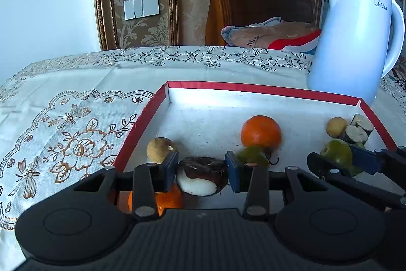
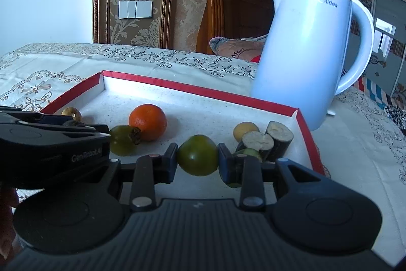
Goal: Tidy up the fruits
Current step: 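Open the right tool to drop the green fruit while left tool releases the cake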
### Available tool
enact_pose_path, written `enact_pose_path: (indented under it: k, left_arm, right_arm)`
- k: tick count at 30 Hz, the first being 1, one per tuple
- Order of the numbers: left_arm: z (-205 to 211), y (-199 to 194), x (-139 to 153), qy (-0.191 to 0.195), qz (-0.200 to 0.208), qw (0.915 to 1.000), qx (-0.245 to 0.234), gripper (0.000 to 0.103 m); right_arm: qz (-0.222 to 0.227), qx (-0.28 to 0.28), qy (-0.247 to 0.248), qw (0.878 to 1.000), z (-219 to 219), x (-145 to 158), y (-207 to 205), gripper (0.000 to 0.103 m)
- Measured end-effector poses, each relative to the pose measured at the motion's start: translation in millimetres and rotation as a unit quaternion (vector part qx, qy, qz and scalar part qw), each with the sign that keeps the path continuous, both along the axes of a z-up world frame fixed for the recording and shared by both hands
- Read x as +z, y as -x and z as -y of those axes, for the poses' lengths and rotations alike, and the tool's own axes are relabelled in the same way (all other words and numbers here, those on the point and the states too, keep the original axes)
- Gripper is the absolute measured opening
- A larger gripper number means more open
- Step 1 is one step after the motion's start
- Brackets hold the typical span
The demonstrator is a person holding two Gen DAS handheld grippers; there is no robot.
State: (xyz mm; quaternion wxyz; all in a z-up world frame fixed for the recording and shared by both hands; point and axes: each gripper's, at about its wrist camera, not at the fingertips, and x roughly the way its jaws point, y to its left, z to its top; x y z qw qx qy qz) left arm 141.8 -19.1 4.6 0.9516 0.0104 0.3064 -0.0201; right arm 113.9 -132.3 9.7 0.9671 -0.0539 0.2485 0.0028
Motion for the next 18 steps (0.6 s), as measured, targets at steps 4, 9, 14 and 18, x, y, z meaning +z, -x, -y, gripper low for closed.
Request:
enact_pose_path:
  k: [4, 9, 14, 18]
  left_arm:
    - [0, -2, -2, -0.003, 0.000, 1.0000, 0.004, 0.040]
    - [1, -4, -3, -0.010, 0.003, 0.9999, 0.005, 0.040]
    - [3, -5, -5, -0.015, 0.006, 0.9998, 0.007, 0.040]
    - [3, -5, -6, -0.014, 0.009, 0.9998, 0.008, 0.040]
  right_arm:
    - [-0.017, -0.007, -0.015, 1.000, 3, -4, -12, 0.030]
    - [-0.013, -0.021, -0.026, 0.999, 11, -4, -14, 0.030]
    - [-0.009, -0.035, -0.028, 0.999, 15, -4, -17, 0.030]
    - [-0.012, -0.033, -0.023, 0.999, 12, -5, -19, 0.030]
